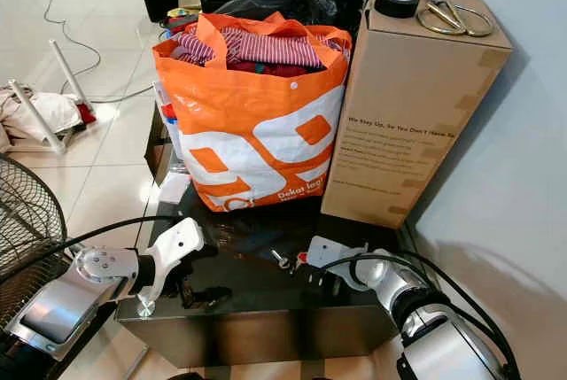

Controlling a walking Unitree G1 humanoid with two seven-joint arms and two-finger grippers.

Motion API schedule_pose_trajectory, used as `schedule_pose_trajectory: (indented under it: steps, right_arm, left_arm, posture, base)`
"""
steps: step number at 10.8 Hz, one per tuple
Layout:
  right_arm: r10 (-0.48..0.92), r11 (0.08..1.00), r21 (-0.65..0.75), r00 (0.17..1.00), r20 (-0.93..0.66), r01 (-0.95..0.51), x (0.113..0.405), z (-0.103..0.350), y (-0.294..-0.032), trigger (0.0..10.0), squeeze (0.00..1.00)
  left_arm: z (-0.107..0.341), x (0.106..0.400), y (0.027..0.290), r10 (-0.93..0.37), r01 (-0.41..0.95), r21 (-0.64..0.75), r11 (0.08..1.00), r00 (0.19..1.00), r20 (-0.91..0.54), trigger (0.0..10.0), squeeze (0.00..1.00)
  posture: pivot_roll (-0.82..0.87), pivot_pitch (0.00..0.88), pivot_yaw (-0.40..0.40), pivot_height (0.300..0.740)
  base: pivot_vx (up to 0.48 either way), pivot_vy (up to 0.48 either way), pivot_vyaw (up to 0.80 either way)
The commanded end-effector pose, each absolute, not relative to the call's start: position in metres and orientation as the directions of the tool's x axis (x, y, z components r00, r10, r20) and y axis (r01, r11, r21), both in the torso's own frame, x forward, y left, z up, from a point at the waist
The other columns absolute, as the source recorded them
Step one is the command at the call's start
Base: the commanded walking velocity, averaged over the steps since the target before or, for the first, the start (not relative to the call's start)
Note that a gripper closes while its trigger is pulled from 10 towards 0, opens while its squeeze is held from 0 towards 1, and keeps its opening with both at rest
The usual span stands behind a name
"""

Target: Hang keys on a hook

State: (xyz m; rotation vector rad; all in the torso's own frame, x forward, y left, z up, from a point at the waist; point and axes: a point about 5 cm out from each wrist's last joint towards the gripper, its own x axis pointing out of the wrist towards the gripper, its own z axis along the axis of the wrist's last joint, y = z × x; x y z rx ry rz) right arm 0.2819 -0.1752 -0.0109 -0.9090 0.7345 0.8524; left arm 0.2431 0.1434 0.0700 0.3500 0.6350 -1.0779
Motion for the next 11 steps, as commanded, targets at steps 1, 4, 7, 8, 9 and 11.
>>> schedule_pose_trajectory:
  steps: [1, 4, 7, 8, 9, 11]
  right_arm:
    - [0.302, 0.338, -0.376, 0.478, -0.825, -0.863, 0.287, -0.007, -0.175, 0.5, 0.00]
    - [0.295, 0.337, -0.373, 0.474, -0.830, -0.864, 0.286, -0.007, -0.179, 0.0, 0.00]
    - [0.298, 0.346, -0.369, 0.474, -0.829, -0.863, 0.285, -0.006, -0.186, 0.0, 0.00]
    - [0.325, 0.395, -0.358, 0.493, -0.807, -0.846, 0.286, -0.002, -0.189, 0.0, 0.00]
    - [0.339, 0.407, -0.357, 0.502, -0.796, -0.841, 0.287, 0.001, -0.193, 0.0, 0.00]
    - [0.433, 0.417, -0.352, 0.523, -0.734, -0.838, 0.282, 0.014, -0.206, 0.0, 0.00]
  left_arm:
    - [0.073, 0.246, 0.143, -0.698, 0.902, -0.020, 0.431, 0.319, -0.641, 10.0, 0.24]
    - [0.074, 0.247, 0.143, -0.698, 0.903, -0.019, 0.429, 0.318, -0.642, 10.0, 0.24]
    - [0.074, 0.248, 0.143, -0.697, 0.904, -0.015, 0.428, 0.319, -0.642, 10.0, 0.24]
    - [0.075, 0.250, 0.143, -0.695, 0.903, 0.001, 0.430, 0.332, -0.638, 10.0, 0.25]
    - [0.077, 0.251, 0.144, -0.694, 0.900, 0.022, 0.435, 0.351, -0.628, 10.0, 0.24]
    - [0.083, 0.263, 0.145, -0.680, 0.865, 0.126, 0.486, 0.464, -0.568, 10.0, 0.22]
  posture:
    - [-0.04, 0.000, 0.014, 0.740]
    - [-0.05, 0.000, 0.015, 0.740]
    - [-0.05, 0.000, 0.021, 0.740]
    - [-0.05, 0.000, 0.023, 0.740]
    - [-0.05, 0.000, 0.026, 0.740]
    - [-0.06, 0.000, 0.037, 0.740]
  base:
    - [0.000, 0.000, 0.00]
    - [0.000, 0.000, 0.00]
    - [0.000, 0.000, 0.00]
    - [0.000, 0.000, 0.00]
    - [0.000, 0.000, 0.00]
    - [0.000, 0.000, 0.00]
